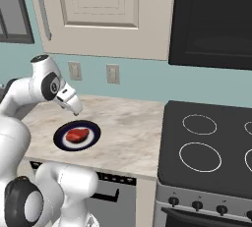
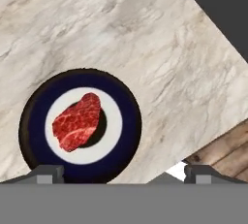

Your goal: Place the steak on the counter behind the older steak on the same shelf of the fridge to maintain FIFO order. Close the fridge door when finished.

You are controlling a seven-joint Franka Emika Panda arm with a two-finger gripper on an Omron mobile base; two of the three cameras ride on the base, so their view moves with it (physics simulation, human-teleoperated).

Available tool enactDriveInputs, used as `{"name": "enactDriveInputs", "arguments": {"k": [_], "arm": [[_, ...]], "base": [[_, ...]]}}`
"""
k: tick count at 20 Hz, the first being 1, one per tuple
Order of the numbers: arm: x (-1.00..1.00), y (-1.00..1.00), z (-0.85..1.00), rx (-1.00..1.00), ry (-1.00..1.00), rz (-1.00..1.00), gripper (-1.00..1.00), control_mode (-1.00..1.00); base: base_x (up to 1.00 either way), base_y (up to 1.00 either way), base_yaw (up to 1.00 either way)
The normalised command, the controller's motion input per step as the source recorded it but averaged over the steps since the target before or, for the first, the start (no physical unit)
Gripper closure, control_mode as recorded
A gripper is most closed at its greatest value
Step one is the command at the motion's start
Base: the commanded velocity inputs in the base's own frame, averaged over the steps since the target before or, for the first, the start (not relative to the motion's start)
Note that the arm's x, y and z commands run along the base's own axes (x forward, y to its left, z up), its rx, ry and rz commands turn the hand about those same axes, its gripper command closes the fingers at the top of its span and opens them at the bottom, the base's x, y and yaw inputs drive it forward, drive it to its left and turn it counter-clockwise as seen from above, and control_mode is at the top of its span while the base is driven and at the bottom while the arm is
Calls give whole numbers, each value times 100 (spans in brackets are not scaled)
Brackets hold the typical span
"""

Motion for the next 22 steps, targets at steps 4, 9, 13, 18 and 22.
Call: {"name": "enactDriveInputs", "arguments": {"k": [4, 9, 13, 18, 22], "arm": [[20, 31, -67, 3, 0, -28, -100, -100], [32, 1, -69, 16, 0, -16, -100, -100], [59, 0, -69, 20, 2, -5, -100, -100], [53, -4, -44, 5, 1, 0, -100, -100], [54, 0, -27, 0, 5, 0, -100, -100]], "base": [[0, 0, 0], [0, 0, 0], [0, 0, 0], [0, 0, 0], [0, 0, 0]]}}
